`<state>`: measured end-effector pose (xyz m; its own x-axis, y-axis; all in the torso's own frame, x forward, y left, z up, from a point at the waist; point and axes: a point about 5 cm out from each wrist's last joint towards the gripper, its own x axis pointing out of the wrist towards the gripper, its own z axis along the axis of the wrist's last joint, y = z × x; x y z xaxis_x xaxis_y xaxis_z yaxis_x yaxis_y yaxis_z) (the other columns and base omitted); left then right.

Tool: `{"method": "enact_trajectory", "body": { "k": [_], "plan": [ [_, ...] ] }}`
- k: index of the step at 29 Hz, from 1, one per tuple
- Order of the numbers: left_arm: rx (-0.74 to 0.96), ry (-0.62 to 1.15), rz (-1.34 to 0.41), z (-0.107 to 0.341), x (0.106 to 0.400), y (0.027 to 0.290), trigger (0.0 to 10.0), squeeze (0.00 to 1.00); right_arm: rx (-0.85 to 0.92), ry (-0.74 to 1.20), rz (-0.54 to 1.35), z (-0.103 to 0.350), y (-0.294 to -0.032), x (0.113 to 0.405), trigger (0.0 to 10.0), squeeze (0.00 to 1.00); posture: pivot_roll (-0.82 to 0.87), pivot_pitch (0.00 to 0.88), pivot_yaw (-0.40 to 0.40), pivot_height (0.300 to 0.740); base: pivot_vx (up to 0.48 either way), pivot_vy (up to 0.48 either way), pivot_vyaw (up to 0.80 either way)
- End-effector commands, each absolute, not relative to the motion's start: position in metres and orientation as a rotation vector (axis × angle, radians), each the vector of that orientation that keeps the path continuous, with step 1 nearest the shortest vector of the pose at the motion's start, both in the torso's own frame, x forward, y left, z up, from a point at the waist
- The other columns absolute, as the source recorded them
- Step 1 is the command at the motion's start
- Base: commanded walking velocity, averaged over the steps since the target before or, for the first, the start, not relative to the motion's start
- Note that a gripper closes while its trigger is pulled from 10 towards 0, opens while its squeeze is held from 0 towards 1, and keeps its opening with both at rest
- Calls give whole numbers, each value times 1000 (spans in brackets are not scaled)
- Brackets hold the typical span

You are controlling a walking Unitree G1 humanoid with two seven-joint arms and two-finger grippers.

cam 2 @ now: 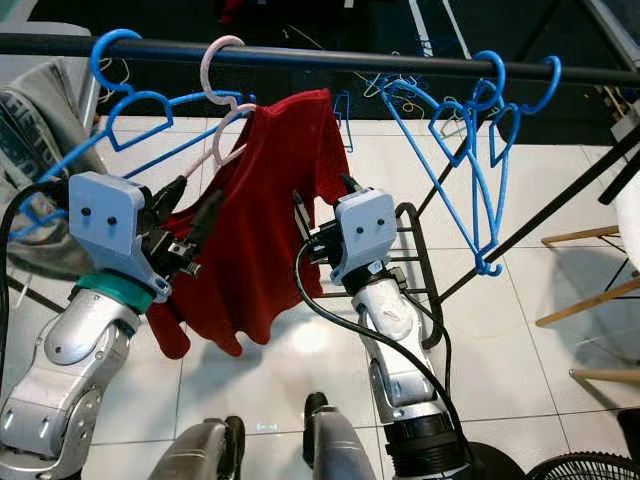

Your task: Hang hanger

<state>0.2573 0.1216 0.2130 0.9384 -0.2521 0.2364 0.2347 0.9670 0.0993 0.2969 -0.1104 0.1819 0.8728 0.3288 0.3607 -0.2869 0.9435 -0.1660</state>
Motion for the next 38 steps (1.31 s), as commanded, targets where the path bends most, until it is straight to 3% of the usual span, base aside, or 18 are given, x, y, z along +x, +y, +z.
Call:
{"method": "enact_trajectory", "body": {
  "k": [1, 7, 17, 23, 38],
  "plan": [
    [74, -233, -235, 207, 256, 123, 10000, 0, -115, -376, 318, 176, -111, 296, 10000, 0, -12, 163, -4, 740, 0, 0, 0],
    [87, -264, -154, 203, 262, 123, 10000, 0, -139, -419, 307, 185, -117, 300, 10000, 0, -30, 99, -38, 740, 0, 0, 0],
    [75, -282, -134, 204, 271, 123, 10000, 0, -135, -420, 289, 186, -120, 304, 10000, 0, -27, 93, -27, 740, 0, 0, 0],
    [-26, -206, -180, 203, 272, 111, 10000, 0, -124, -417, 299, 187, -117, 307, 10000, 0, -16, 95, -25, 740, 0, 0, -800],
    [-82, -133, -184, 198, 277, 109, 10000, 0, -121, -418, 292, 186, -117, 308, 10000, 0, -7, 111, -8, 740, 0, 0, -800]
  ]
}}
